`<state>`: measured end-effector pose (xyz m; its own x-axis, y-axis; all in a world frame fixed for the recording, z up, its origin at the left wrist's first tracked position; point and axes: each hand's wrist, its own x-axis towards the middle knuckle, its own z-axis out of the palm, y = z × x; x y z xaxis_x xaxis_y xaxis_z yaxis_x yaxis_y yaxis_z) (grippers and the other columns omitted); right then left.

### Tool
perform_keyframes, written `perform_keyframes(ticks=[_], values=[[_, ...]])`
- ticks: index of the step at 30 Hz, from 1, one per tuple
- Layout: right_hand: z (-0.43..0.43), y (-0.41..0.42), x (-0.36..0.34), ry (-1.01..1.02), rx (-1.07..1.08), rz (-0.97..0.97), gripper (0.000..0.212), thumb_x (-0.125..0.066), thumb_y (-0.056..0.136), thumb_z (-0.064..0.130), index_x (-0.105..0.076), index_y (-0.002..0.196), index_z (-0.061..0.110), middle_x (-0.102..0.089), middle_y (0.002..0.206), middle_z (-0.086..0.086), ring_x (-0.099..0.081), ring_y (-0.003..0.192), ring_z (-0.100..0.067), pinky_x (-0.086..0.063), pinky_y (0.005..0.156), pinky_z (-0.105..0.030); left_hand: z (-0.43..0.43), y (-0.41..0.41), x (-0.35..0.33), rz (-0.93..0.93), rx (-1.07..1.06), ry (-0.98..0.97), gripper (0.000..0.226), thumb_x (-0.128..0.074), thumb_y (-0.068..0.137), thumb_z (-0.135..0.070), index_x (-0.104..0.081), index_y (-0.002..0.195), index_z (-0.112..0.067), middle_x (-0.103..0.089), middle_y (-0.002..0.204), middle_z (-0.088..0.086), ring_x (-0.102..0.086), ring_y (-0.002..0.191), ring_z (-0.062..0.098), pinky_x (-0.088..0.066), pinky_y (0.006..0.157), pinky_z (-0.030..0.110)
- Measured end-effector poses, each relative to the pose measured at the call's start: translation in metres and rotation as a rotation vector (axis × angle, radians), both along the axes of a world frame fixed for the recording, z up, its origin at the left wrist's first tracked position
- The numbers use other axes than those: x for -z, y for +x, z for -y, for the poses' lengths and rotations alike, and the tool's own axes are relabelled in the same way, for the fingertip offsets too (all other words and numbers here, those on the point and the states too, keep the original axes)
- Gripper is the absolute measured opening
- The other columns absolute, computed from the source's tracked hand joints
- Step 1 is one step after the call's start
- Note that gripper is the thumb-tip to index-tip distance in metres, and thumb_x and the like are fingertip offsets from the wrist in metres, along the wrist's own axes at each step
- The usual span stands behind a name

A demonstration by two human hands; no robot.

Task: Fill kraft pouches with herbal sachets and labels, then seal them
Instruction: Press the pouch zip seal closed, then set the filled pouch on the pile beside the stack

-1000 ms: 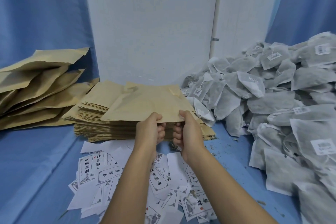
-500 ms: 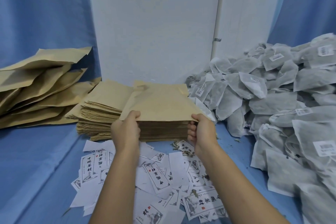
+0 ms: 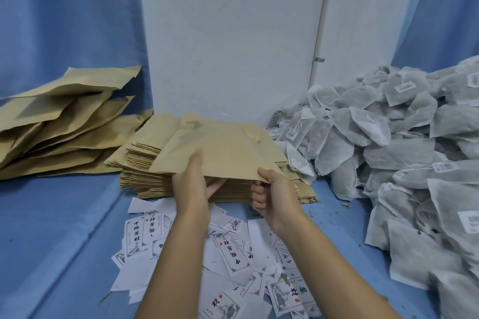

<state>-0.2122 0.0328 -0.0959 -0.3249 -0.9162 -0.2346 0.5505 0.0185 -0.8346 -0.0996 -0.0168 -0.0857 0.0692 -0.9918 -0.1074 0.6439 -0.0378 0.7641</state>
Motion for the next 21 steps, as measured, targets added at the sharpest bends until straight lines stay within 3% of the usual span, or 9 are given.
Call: perform_keyframes(ticks=[3,5,7,11,16,18,19,21], values=[[-0.002,0.008,-0.001,0.009,0.004,-0.01,0.022,-0.05,0.095,0.016,-0.049,0.075,0.007,-0.049,0.045,-0.002,-0.042,0.034,-0.009,-0.033,0.032,-0.016,0.002,0.004,0.0,0.015,0.064,-0.002,0.033,-0.046,0.088,0.013,-0.051,0.116,-0.003,-0.059,0.107,0.014,-0.059,0.088,0.026,-0.055,0.049,0.031],[-0.005,0.011,-0.002,-0.013,0.06,0.082,0.008,-0.056,0.092,0.009,-0.055,0.089,0.002,-0.064,0.056,-0.011,-0.061,0.044,-0.018,-0.048,0.039,-0.02,0.005,0.013,0.001,0.025,0.082,-0.024,0.039,-0.044,0.087,0.016,-0.049,0.121,-0.003,-0.059,0.108,0.015,-0.06,0.086,0.024,-0.055,0.05,0.031],[-0.007,0.015,-0.004,-0.049,0.052,0.187,0.006,-0.056,0.091,-0.002,-0.055,0.096,-0.005,-0.07,0.067,-0.018,-0.07,0.056,-0.028,-0.054,0.044,-0.024,0.008,0.024,-0.002,0.043,0.071,-0.054,0.04,-0.045,0.087,0.017,-0.05,0.121,-0.002,-0.061,0.103,0.014,-0.061,0.082,0.022,-0.055,0.047,0.026],[0.005,0.036,-0.017,-0.073,-0.041,0.177,0.012,-0.055,0.092,-0.003,-0.054,0.104,-0.001,-0.072,0.079,-0.021,-0.071,0.06,-0.028,-0.052,0.041,-0.022,0.017,0.05,-0.019,0.018,0.023,-0.154,0.031,-0.05,0.087,0.013,-0.056,0.108,-0.008,-0.065,0.095,0.007,-0.063,0.082,0.019,-0.055,0.049,0.026],[0.054,0.085,-0.072,-0.19,-0.226,0.158,0.008,-0.049,0.097,0.003,-0.052,0.096,0.011,-0.07,0.066,-0.011,-0.066,0.047,-0.018,-0.046,0.033,-0.017,0.041,0.094,-0.061,-0.221,-0.002,-0.356,0.031,-0.054,0.086,0.011,-0.056,0.109,-0.011,-0.066,0.107,0.01,-0.065,0.097,0.022,-0.058,0.074,0.035],[0.08,0.109,-0.1,-0.237,-0.282,0.175,0.011,-0.047,0.098,0.001,-0.05,0.091,0.01,-0.066,0.075,-0.014,-0.062,0.041,-0.017,-0.049,0.036,-0.018,0.058,0.116,-0.081,-0.283,-0.028,-0.38,0.026,-0.05,0.087,0.012,-0.055,0.106,-0.005,-0.064,0.1,0.015,-0.065,0.095,0.025,-0.057,0.077,0.034],[0.094,0.122,-0.112,-0.259,-0.301,0.17,0.011,-0.045,0.098,0.0,-0.048,0.091,0.008,-0.062,0.08,-0.016,-0.062,0.041,-0.017,-0.05,0.038,-0.019,0.068,0.127,-0.09,-0.266,-0.033,-0.371,0.024,-0.048,0.088,0.011,-0.054,0.108,-0.002,-0.064,0.098,0.016,-0.065,0.094,0.027,-0.057,0.077,0.033],[0.123,0.146,-0.132,-0.285,-0.33,0.151,0.006,-0.043,0.099,-0.002,-0.047,0.097,0.003,-0.056,0.085,-0.019,-0.063,0.04,-0.019,-0.05,0.038,-0.02,0.088,0.15,-0.104,-0.051,-0.037,-0.292,0.017,-0.045,0.094,0.0,-0.053,0.109,0.0,-0.066,0.097,0.018,-0.067,0.09,0.027,-0.058,0.073,0.031]])
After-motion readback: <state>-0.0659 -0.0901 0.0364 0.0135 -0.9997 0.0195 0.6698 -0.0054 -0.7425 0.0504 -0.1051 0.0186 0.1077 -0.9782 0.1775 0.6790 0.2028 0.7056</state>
